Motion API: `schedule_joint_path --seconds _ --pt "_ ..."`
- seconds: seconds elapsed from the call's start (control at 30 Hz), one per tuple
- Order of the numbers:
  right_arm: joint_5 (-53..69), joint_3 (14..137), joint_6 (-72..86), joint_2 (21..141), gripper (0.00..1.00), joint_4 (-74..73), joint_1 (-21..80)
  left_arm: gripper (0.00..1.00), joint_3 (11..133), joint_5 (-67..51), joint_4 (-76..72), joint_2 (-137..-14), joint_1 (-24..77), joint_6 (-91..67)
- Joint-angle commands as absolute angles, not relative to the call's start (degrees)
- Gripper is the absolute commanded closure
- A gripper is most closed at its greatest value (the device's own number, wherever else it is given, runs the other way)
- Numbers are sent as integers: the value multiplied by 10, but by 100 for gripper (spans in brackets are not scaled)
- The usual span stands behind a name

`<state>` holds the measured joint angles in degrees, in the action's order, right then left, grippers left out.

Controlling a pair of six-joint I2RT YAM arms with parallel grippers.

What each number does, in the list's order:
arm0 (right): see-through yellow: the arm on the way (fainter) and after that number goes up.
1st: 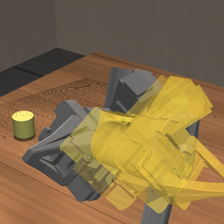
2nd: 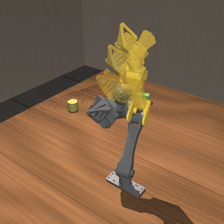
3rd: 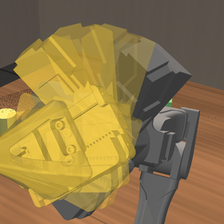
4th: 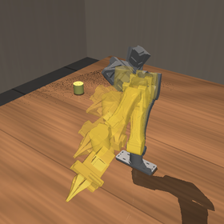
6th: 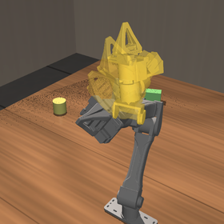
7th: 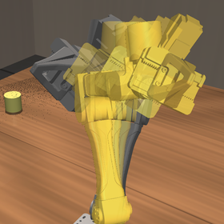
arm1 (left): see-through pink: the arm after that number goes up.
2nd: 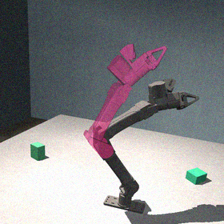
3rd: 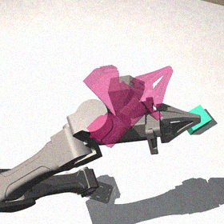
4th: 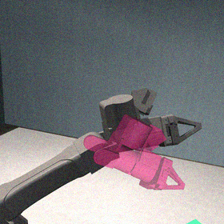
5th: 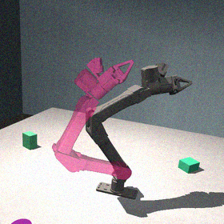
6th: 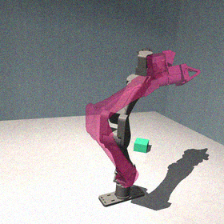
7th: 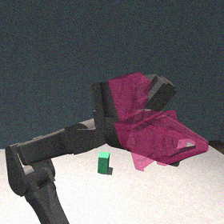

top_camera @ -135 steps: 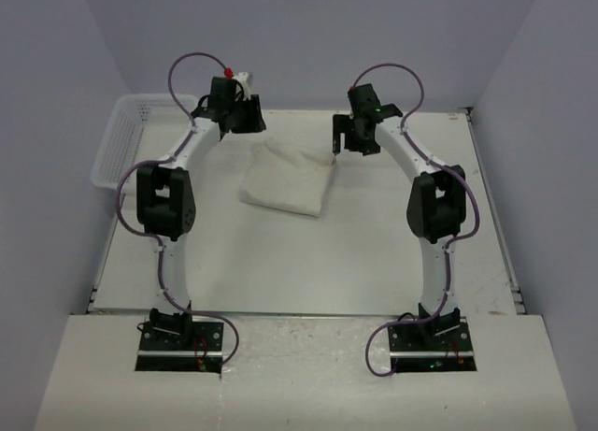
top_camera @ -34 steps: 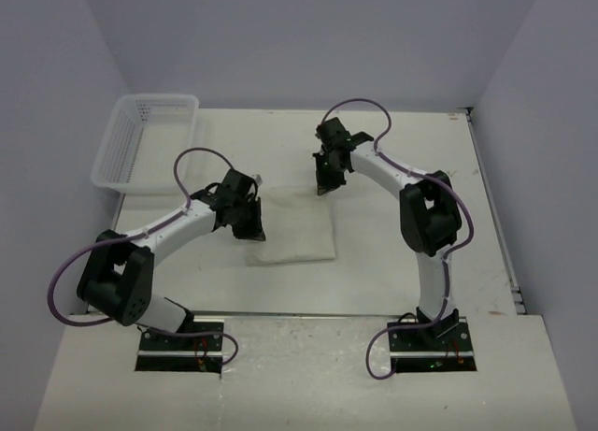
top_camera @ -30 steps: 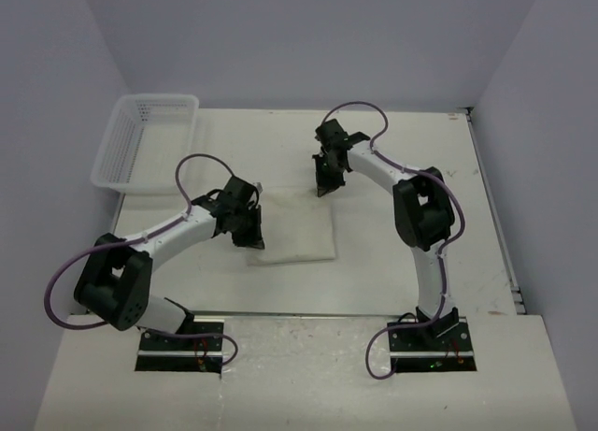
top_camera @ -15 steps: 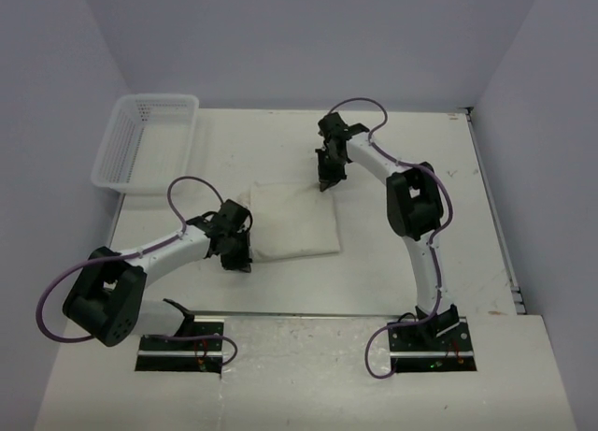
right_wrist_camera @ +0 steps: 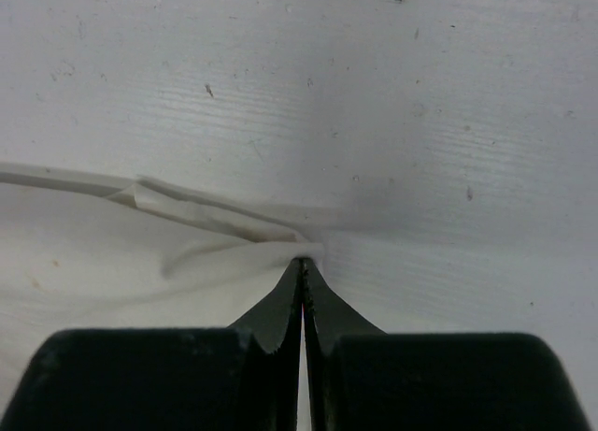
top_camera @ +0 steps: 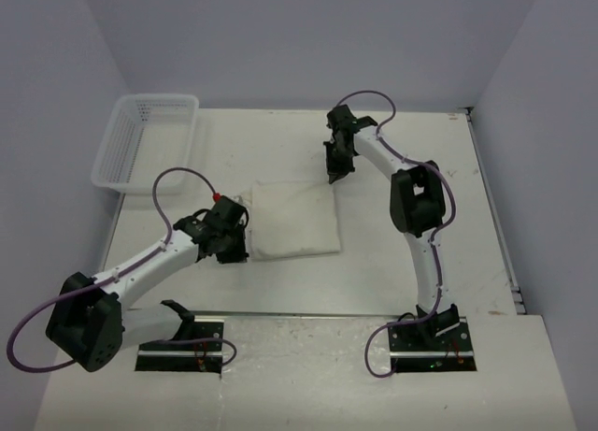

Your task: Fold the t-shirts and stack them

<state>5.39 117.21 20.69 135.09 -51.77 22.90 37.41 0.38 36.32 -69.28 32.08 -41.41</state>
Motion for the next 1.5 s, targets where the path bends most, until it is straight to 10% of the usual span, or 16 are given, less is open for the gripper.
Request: schedule_joint_path --seconds 0.0,0.73,1.37,1.47 --pt "27 1199 181 1276 100 -514 228 100 446 46 390 -664 325 -404" --pt "116 949 205 1125 100 -418 228 100 433 -17 298 -826 324 -395" --pt "74 785 232 953 100 -359 223 100 487 34 387 -648 337 -398" --pt "133 768 237 950 79 -343 211 100 541 20 367 -669 337 -364"
